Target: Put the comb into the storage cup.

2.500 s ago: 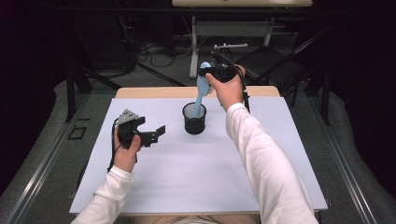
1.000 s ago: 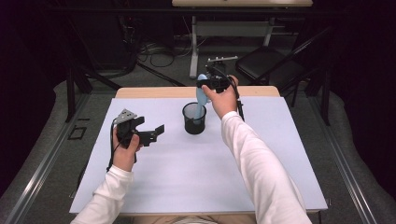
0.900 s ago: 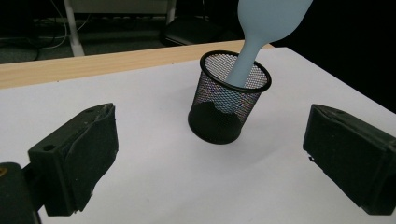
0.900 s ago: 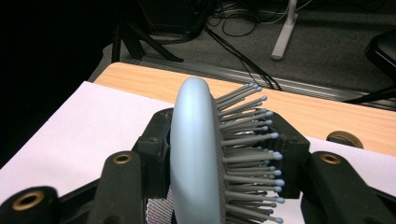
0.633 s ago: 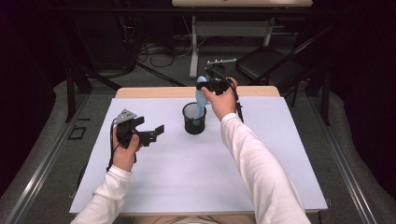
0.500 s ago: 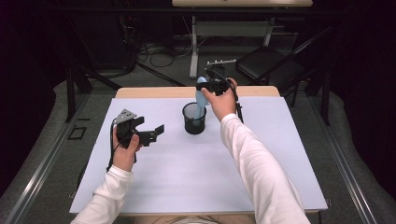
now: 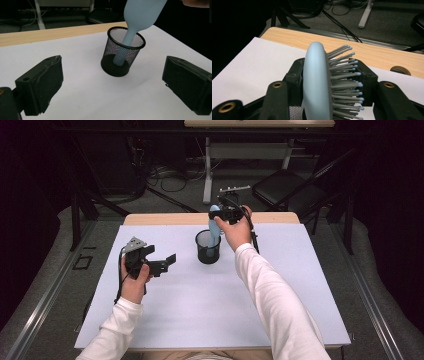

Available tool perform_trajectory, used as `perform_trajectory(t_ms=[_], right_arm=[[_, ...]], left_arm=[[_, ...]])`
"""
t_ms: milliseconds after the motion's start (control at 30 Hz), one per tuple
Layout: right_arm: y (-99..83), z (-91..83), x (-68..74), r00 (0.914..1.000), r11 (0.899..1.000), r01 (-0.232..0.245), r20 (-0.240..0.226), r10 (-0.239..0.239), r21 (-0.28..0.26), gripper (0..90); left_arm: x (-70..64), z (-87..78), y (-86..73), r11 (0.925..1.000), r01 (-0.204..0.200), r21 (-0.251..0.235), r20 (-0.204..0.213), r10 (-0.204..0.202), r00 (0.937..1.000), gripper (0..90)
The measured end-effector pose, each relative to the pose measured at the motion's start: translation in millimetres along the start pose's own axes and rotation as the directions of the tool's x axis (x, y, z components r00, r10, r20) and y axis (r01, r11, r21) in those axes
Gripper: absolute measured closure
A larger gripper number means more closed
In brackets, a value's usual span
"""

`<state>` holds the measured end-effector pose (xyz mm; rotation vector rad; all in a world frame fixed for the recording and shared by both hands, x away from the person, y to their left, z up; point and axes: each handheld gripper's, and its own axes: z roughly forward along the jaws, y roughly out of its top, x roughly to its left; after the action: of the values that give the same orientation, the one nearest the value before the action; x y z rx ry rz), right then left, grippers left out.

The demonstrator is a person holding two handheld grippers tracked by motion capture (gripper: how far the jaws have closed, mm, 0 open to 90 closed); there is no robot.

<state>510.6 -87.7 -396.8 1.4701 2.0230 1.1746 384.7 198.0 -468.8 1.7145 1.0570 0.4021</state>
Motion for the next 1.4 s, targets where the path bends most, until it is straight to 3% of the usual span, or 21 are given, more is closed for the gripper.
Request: perform_trajectory(t_ms=[733, 1400], right_arm=[[-1.9, 0.8, 2.8, 0.9999, 1.000, 0.013, 0.002, -0.013, -0.011, 47.8], [-3.8, 3.5, 11.0, 0.9990, 1.000, 0.017, -0.042, -0.017, -0.005, 45.3]], left_arm=[[0.2, 0.8, -0.5, 1.0000, 0.009, 0.001, 0.005, -0.009, 0.9999, 3.5], [0.8, 0.7, -0.5, 0.9999, 0.013, 0.000, 0.006, -0.013, 0.9999, 3.7]])
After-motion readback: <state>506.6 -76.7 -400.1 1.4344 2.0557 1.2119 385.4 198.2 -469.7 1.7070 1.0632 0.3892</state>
